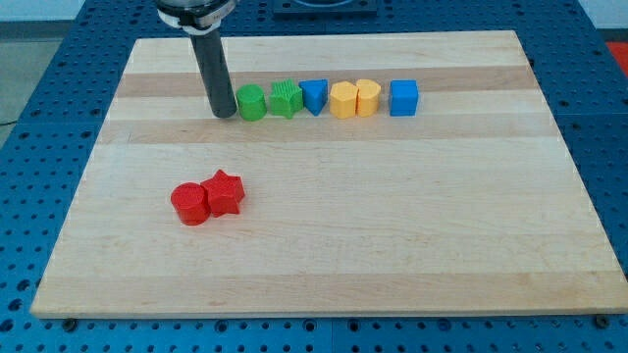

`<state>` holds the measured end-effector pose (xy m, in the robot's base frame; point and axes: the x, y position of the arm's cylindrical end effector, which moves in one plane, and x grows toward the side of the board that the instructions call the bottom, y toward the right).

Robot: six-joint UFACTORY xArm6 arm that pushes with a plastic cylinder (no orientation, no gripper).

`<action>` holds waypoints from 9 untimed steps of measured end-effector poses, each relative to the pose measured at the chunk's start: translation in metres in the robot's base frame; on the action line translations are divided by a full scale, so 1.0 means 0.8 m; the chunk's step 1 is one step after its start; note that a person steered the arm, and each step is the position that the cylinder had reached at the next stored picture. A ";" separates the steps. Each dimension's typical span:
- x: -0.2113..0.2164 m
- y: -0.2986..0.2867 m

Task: Place the red star left to the green circle to form a horizontal line

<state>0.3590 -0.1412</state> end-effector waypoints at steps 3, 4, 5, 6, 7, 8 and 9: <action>0.164 0.143; 0.175 0.086; 0.175 0.038; 0.175 0.009; 0.178 0.002; 0.189 0.002; 0.214 0.002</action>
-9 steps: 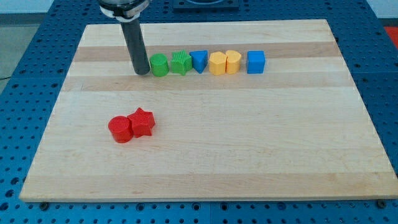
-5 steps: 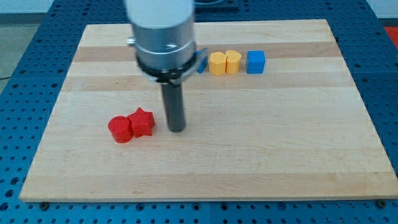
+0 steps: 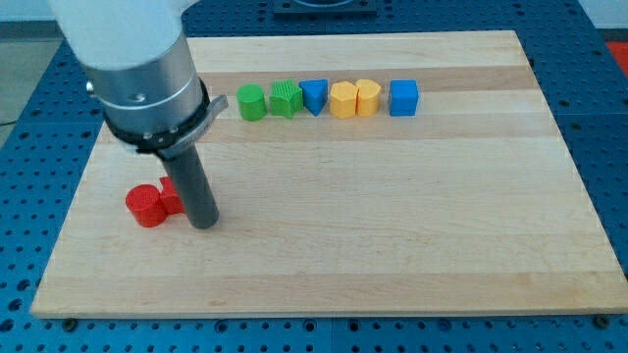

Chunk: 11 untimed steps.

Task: Place the red star left to the green circle to form a horizontal line

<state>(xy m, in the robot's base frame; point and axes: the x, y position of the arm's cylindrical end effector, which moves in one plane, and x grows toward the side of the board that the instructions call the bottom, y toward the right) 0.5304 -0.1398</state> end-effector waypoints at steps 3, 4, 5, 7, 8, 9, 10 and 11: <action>-0.055 -0.043; -0.095 -0.043; -0.128 -0.044; -0.162 -0.065; -0.163 -0.113; -0.189 -0.116; -0.214 -0.068; -0.239 -0.041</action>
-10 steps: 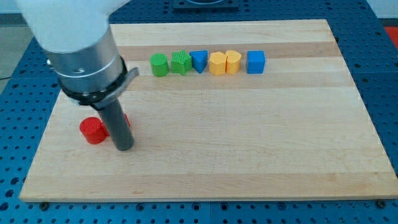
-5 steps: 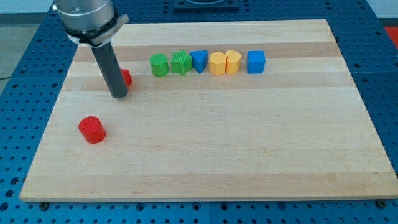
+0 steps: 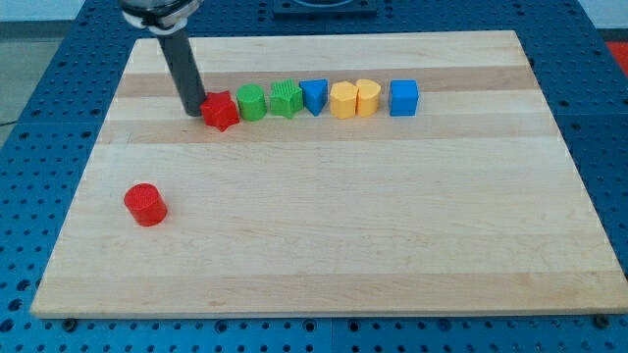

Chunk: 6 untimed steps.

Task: Place the red star left to the green circle to form a horizontal line

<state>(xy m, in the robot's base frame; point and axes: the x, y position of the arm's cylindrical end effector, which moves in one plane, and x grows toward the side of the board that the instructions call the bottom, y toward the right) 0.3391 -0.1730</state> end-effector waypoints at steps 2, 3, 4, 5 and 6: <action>0.028 -0.022; 0.075 -0.020; 0.078 0.011; 0.059 0.021; 0.035 0.019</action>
